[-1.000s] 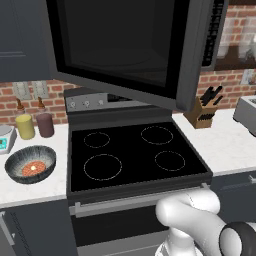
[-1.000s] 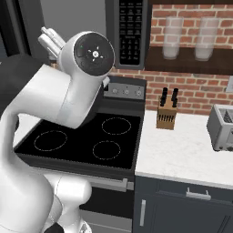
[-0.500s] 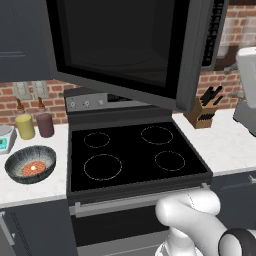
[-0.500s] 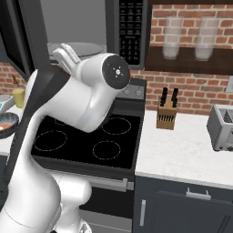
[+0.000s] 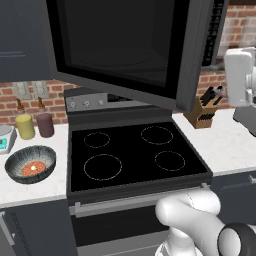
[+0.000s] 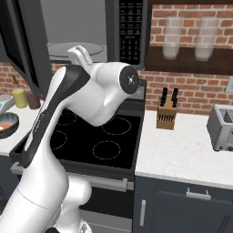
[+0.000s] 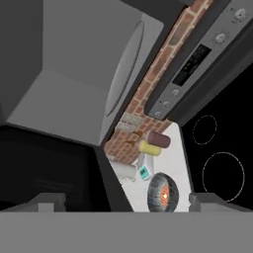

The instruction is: Open the microwave, place the bowl with waffle inside the microwave, then close the microwave door and turn it on.

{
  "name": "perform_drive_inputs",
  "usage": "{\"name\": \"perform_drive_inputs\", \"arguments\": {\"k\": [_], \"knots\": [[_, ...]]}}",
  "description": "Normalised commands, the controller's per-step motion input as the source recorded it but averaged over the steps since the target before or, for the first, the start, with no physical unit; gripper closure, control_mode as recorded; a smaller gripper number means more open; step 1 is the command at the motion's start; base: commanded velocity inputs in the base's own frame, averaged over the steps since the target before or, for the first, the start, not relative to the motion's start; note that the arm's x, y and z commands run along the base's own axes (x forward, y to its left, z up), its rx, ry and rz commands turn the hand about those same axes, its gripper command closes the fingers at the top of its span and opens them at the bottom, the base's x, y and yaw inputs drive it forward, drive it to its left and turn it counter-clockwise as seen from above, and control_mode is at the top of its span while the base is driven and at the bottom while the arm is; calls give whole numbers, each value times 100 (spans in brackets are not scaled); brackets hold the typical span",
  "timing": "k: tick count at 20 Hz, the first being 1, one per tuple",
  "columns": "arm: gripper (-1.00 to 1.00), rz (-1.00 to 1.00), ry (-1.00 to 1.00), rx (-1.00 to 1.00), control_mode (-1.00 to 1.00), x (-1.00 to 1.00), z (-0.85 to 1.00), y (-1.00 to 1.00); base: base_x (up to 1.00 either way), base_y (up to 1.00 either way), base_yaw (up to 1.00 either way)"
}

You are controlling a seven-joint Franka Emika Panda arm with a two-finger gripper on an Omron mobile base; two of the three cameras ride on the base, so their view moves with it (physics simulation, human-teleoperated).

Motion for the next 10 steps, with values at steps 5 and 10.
{"name": "perform_drive_inputs", "arguments": {"k": [5, 10], "knots": [[-100, 1, 6, 7, -100, 33, 0, 17, 0, 0, 0], [-100, 0, 10, 8, -100, 34, 2, 25, 0, 0, 0]]}}
